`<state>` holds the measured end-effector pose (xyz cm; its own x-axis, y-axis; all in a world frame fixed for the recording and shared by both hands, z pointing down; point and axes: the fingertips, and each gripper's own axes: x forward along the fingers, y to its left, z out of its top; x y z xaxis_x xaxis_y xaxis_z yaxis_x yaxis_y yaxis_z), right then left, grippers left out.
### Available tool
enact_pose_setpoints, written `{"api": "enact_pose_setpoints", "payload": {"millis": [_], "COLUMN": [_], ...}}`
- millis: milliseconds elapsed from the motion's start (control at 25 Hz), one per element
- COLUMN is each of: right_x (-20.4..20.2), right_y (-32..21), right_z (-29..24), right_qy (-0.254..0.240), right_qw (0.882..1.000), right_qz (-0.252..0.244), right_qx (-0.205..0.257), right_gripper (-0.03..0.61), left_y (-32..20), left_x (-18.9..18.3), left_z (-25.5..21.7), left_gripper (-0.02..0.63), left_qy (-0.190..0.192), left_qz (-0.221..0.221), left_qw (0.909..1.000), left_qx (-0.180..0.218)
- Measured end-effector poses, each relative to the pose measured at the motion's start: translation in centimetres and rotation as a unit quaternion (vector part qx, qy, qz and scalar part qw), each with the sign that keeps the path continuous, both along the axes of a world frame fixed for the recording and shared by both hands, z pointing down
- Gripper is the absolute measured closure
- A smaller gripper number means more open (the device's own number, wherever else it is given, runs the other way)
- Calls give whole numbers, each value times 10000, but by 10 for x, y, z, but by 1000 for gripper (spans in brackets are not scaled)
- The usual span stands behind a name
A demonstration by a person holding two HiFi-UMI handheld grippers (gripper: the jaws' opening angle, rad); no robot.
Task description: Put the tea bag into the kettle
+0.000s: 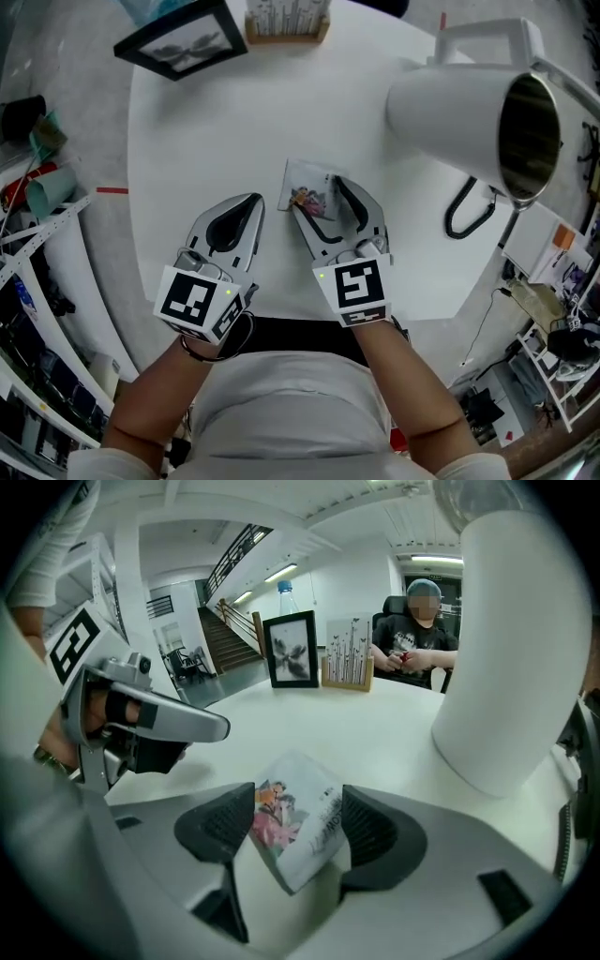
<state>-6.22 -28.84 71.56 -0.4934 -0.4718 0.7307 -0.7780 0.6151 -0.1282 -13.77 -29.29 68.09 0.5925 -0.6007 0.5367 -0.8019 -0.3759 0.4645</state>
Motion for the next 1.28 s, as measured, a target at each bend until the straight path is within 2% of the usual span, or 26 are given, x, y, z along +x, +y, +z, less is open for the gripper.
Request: {"api": "enact_pose_setpoints", "payload": {"millis": [280, 520, 560, 640, 720, 960, 1280], "right_x": [-2, -4, -7, -14, -18, -24, -25], "right_y": [-1, 0, 1, 4, 5, 5, 4], "right_z": [2, 4, 4, 4, 5, -2, -29], "right_qy": [42, 158, 168, 161, 160, 56, -61], "right_qw": [9999, 9999, 9998, 9997, 9997, 9999, 9996], "right_qz": [-30, -60, -100, -162, -169, 44, 245], "right_qx": [146, 22, -13, -62, -81, -98, 131], "right_gripper": [288, 293, 318, 413, 457, 525, 532], "left_y": [-1, -2, -1, 0, 0, 1, -4], "left_x": [-2, -2, -2, -3, -4, -5, -1], "left_z": [5, 4, 4, 5, 4, -2, -18], "left_gripper": [604, 604, 604, 604, 604, 606, 604], "left_qy": [99, 170, 175, 176, 182, 202, 248], "left_qz": [-46, -19, -16, -16, -14, 75, 209], "left_qw": [9999, 9999, 9998, 9998, 9998, 9998, 9993], "left_qx": [5, 21, 15, -2, -6, 21, 159]}}
